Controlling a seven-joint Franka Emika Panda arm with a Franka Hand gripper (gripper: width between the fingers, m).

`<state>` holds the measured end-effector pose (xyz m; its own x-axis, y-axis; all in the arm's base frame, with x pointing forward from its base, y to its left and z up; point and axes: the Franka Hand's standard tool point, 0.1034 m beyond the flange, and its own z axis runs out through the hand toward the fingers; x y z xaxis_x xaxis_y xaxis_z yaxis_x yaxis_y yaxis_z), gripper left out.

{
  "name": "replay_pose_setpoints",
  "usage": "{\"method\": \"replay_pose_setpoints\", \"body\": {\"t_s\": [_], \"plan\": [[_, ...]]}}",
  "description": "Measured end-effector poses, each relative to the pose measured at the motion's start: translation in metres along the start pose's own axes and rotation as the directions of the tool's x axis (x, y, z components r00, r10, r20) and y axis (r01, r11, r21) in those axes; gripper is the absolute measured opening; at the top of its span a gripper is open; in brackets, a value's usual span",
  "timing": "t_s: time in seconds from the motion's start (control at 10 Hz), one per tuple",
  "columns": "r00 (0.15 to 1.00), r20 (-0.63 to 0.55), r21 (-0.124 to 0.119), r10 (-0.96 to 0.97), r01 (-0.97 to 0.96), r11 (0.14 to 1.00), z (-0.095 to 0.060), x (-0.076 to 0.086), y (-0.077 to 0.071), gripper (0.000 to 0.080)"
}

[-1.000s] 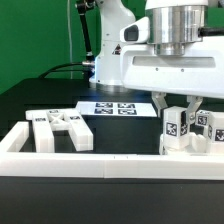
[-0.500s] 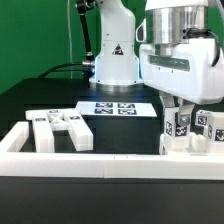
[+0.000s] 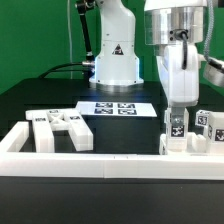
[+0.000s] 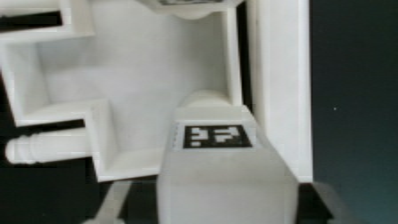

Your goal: Assemble chair

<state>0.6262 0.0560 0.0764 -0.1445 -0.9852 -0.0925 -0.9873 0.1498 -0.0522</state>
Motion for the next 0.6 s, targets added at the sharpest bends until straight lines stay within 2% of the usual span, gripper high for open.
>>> {"method": "replay_pose_setpoints", "body": {"t_s": [0.4,0.6], "plan": [[0.977,0.001,0.002,0.212,-0.212,0.977,0.0002,0.0001,-0.0001,0.0291],[0.937,0.007,0.001,0.348,-0.348,0.937,0.0004,0.0001,-0.0003,0.0291]]}}
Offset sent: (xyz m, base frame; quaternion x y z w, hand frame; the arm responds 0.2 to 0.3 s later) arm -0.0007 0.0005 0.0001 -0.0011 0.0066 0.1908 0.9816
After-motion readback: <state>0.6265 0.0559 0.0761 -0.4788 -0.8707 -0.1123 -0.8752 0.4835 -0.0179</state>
